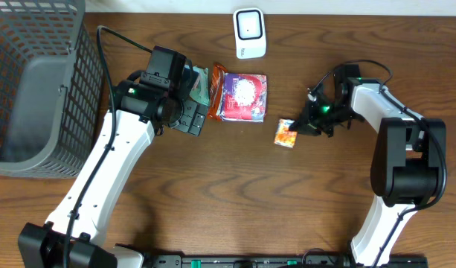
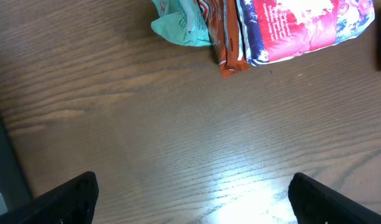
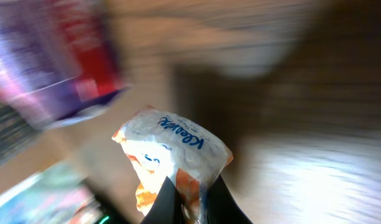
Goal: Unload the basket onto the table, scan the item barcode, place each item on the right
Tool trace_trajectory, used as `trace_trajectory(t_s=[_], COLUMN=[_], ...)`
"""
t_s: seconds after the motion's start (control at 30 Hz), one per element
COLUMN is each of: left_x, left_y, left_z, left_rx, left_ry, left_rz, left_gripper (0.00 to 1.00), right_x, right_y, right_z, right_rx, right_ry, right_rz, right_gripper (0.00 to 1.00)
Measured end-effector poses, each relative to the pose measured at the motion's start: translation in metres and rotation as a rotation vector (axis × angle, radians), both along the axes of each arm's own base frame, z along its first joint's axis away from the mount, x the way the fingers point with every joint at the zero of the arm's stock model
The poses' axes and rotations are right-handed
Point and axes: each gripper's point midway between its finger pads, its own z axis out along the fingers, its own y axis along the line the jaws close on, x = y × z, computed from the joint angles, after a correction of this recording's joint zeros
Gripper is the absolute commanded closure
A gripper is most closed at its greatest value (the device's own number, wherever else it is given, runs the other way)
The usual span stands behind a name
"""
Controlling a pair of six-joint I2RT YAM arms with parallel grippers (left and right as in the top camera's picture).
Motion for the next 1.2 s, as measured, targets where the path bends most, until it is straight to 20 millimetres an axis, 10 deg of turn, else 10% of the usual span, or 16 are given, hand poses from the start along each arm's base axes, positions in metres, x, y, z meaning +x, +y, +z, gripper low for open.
trace_trajectory(t_s=[0.33,1.2], left_x=[0.0,0.0], left_y=[0.0,0.0], left_z=[0.0,0.0], left_rx=[0.0,0.0], left_ry=[0.0,-0.001], left_rz=[0.0,0.0], left_gripper=[0.02,0.02], right_x=[0.01,-0.071], right_y=[-0.014,0.035], right_z=[0.072,0.098], right_rx=[0.49,0.598], right_ry=[-0.158,-0.49], right_rz=[-0.055,0.454], right_gripper=[0.99,0.99])
